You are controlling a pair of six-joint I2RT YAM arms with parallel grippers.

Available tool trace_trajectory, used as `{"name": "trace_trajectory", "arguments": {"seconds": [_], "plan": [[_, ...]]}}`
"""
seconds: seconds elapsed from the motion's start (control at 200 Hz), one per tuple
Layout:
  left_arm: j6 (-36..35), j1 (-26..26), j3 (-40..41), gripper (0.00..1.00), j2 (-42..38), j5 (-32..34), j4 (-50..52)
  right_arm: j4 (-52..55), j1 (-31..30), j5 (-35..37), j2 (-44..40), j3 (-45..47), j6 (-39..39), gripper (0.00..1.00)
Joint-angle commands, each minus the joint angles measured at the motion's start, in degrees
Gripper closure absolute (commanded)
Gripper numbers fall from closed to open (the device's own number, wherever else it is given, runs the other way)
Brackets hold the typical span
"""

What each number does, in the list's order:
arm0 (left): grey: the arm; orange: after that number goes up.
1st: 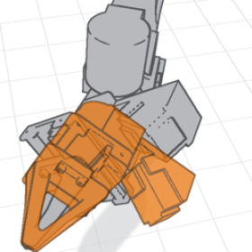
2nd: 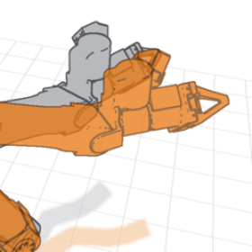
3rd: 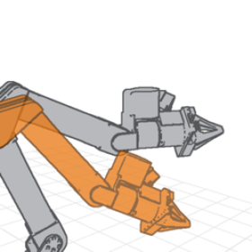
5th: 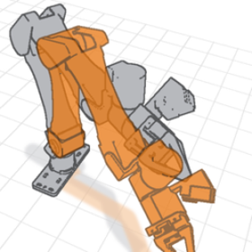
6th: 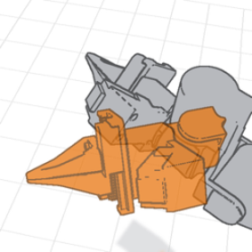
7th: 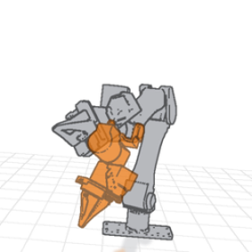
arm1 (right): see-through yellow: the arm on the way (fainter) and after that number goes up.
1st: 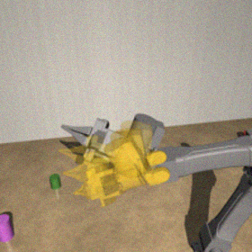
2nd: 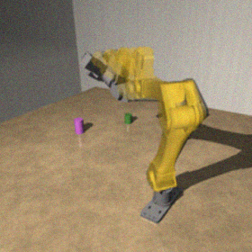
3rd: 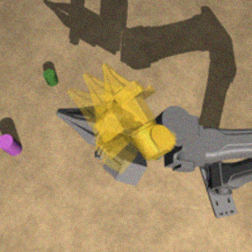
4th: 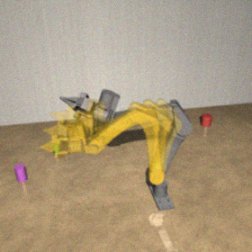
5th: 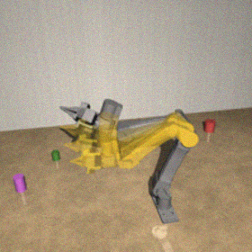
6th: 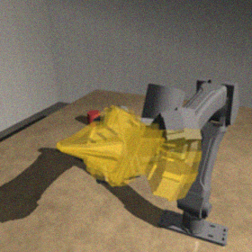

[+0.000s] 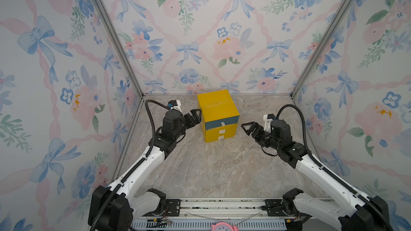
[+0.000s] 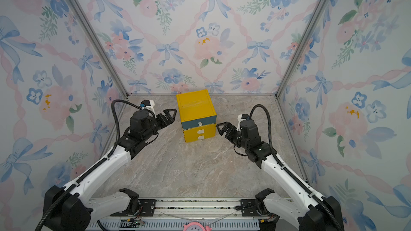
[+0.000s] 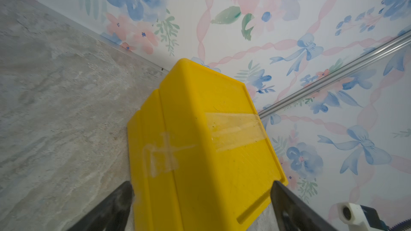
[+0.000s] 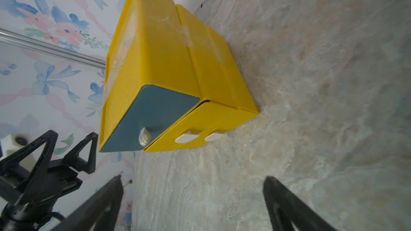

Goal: Take the mice out of the drawer
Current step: Open the drawer in the storage box.

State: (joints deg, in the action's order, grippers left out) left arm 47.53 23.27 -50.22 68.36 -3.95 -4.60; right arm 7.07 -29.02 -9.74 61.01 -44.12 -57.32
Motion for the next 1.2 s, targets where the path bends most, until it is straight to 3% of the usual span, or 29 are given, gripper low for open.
{"name": "trace_trajectory", "arguments": {"seconds": [0.0,0.31,0.655,1.195], "plan": [[4.07,0.93,-3.12,0.05,5.01,-4.44,-0.35,-5.27,-3.56,-2.01,4.78,-2.5,-8.29,0.06],[7.7,2.68,-7.41,0.21,11.65,-4.36,-0.44,-17.36,-8.08,-1.96,15.39,-6.43,-14.43,0.35],[7.5,2.83,-9.5,0.31,14.14,-4.29,0.68,-21.67,-7.41,-2.85,22.21,-9.69,-16.42,0.54],[7.48,2.81,-10.98,0.4,15.72,-0.13,5.39,-22.86,-6.82,-2.39,22.1,-7.61,-19.68,0.89]]}}
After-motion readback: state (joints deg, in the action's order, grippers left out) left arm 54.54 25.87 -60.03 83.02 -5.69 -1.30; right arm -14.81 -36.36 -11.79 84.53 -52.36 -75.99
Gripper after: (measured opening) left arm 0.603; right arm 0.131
